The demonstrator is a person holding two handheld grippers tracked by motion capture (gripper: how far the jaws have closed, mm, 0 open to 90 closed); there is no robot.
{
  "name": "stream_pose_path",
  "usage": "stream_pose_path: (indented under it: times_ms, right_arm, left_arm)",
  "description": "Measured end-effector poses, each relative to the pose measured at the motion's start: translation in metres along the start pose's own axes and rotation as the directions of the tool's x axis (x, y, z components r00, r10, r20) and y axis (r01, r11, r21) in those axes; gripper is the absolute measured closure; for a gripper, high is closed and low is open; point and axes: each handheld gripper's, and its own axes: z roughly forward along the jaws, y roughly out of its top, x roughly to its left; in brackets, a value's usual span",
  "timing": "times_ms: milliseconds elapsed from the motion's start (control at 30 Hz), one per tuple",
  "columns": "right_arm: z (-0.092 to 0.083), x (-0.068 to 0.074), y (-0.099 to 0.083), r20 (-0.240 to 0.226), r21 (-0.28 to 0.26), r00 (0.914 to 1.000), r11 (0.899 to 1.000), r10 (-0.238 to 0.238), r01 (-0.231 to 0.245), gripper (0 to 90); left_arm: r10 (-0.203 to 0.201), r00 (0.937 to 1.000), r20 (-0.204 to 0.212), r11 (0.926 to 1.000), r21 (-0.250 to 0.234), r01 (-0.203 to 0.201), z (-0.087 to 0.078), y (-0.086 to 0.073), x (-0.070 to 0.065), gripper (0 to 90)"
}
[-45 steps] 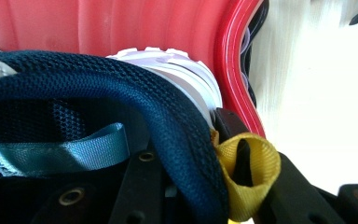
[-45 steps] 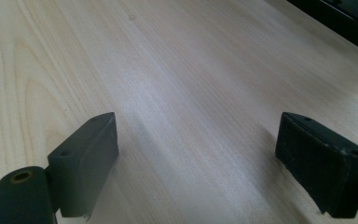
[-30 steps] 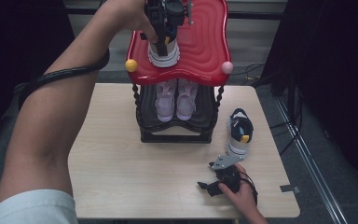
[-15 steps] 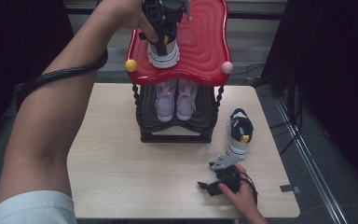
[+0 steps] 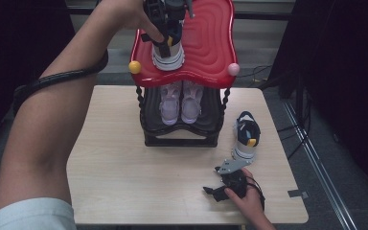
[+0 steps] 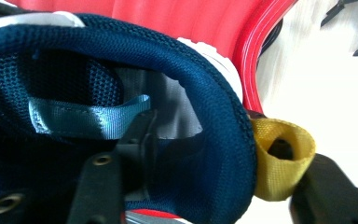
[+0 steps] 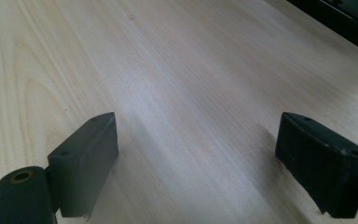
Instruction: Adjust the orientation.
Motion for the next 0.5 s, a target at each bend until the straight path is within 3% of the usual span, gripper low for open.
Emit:
stream_pose_path:
  times_ms: [67, 267, 500]
  right_arm:
    - [0.0, 0.0, 0.0, 0.0, 0.0, 1.0, 1.0, 0.0, 0.0, 12.5]
    - [0.0, 0.0, 0.0, 0.0, 0.0, 1.0, 1.0, 0.0, 0.0, 12.5]
    - [0.0003, -0.0002, -0.0001, 0.003, -0.002, 1.0, 1.0, -0.005, 0.005, 12.5]
  left_arm:
    - [-0.007, 0.9999, 0.013, 1.0, 0.003, 0.007, -0.0003, -0.0005, -0.0006, 44.5]
    - [-0.022, 0.9997, -0.008, 0.9998, -0.001, 0.022, -0.0023, -0.0001, -0.0026, 40.7]
    - [-0.041, 0.9992, -0.004, 0.9992, -0.002, 0.041, -0.0035, 0.0003, -0.0041, 37.3]
